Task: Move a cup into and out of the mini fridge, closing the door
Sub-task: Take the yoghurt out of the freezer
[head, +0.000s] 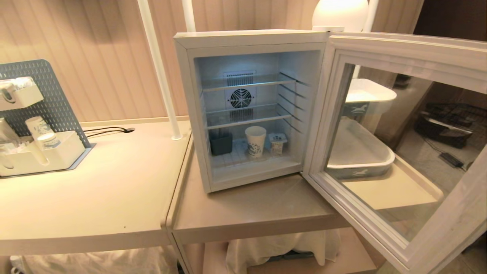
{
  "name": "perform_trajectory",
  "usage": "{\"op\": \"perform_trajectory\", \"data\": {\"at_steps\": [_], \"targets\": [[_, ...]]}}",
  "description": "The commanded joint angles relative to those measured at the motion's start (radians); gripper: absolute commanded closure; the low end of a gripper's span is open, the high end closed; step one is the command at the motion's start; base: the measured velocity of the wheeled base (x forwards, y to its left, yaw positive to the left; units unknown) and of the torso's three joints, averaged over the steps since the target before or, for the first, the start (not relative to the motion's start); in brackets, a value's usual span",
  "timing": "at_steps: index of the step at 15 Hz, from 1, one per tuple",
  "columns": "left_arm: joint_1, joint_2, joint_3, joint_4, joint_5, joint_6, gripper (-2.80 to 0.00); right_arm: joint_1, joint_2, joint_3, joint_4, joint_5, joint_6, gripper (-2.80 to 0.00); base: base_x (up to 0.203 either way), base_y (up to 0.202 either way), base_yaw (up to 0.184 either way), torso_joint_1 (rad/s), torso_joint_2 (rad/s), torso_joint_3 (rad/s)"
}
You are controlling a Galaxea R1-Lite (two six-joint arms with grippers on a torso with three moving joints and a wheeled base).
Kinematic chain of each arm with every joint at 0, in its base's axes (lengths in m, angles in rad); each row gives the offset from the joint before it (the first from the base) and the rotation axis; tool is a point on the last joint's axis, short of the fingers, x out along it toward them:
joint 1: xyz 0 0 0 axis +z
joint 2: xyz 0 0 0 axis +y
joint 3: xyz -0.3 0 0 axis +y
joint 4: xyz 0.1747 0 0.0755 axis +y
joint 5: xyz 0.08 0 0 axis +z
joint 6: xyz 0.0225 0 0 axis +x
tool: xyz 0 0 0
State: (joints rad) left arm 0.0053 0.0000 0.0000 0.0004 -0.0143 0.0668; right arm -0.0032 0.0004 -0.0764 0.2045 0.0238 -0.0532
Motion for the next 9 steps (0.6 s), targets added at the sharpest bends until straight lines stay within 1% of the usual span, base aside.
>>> {"op": "perform_trajectory", "data": {"at_steps": [1, 9], "targets": [[0.001, 0.002, 0.0, 0.0, 0.001, 0.001, 0.0, 0.0, 0.001, 0.0, 0.0, 0.001, 0.0, 0.0, 0.0, 0.191, 0.001, 0.002, 0.0, 0.002], [0.001, 0.002, 0.0, 0.0, 0.004, -0.004, 0.0, 0.0, 0.001, 0.001, -0.002, 0.001, 0.001, 0.0, 0.0, 0.192, 0.001, 0.002, 0.0, 0.001]]}}
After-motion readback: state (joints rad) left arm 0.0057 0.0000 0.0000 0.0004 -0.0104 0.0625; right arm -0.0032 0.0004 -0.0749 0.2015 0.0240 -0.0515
